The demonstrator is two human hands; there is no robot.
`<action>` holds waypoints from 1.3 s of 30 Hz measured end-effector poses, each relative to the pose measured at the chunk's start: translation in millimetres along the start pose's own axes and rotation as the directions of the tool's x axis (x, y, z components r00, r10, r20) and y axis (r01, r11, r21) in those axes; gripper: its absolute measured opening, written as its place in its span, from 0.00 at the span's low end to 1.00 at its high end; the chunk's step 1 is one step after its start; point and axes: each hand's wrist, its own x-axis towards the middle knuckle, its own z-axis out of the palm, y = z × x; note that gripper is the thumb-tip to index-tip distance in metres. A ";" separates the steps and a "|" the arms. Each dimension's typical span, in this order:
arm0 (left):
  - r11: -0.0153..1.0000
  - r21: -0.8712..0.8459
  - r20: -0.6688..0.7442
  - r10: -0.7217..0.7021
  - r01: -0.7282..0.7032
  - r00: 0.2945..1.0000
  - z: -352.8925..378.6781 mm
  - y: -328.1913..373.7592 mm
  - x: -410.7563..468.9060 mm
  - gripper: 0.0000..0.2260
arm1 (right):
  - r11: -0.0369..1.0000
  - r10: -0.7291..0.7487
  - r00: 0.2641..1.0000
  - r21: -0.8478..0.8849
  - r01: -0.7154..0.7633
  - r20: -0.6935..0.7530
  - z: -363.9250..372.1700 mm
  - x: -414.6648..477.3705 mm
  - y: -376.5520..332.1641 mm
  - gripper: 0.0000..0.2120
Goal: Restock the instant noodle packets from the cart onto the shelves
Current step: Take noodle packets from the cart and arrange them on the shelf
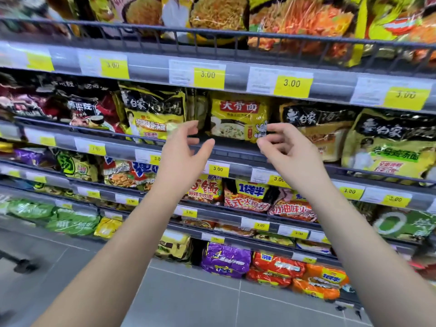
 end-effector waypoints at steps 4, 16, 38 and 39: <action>1.000 -0.028 0.044 0.015 -0.014 0.999 -19.9 -23.6 13.0 0.23 | 0.999 0.039 0.999 0.016 -0.039 0.000 34.6 2.2 -13.0 0.14; 0.997 0.069 -0.079 -0.022 0.027 0.997 -106.8 -71.0 32.9 0.21 | 0.997 0.008 0.998 0.073 -0.012 0.060 113.4 25.3 -50.4 0.14; 0.979 0.197 0.239 0.013 -0.061 0.971 -128.8 -127.4 118.0 0.11 | 0.907 0.181 0.963 -0.345 -0.243 -0.202 199.5 72.9 -73.8 0.27; 0.980 0.192 0.250 0.009 -0.059 0.968 -129.5 -127.8 118.3 0.11 | 0.904 0.181 0.962 -0.352 -0.244 -0.203 200.6 74.7 -74.5 0.28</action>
